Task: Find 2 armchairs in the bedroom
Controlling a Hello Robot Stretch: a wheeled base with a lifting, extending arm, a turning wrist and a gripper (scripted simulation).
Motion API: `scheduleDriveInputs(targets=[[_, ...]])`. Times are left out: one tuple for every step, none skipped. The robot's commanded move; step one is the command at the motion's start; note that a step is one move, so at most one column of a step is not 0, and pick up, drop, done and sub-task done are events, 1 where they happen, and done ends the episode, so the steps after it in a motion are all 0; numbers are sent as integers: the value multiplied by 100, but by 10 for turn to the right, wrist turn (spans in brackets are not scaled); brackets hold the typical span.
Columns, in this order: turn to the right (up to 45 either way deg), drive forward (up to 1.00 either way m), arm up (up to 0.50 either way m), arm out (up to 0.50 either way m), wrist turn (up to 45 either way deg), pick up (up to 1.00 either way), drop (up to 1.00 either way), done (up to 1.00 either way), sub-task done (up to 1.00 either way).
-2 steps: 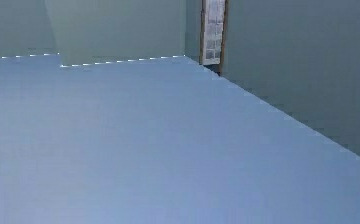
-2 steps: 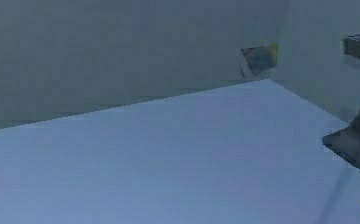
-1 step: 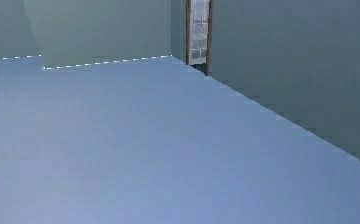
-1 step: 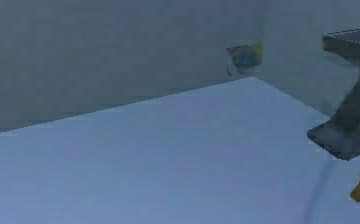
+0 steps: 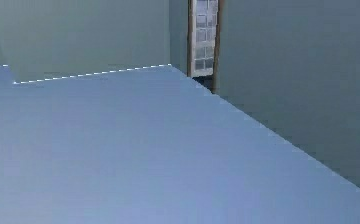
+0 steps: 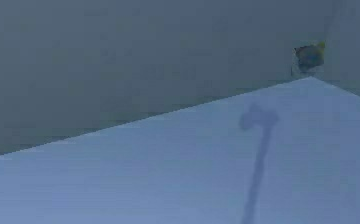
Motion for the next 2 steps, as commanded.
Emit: scheduleDriveInputs(targets=[[0,100,0,0,0,0,0,0,0],[0,100,0,0,0,0,0,0,0]])
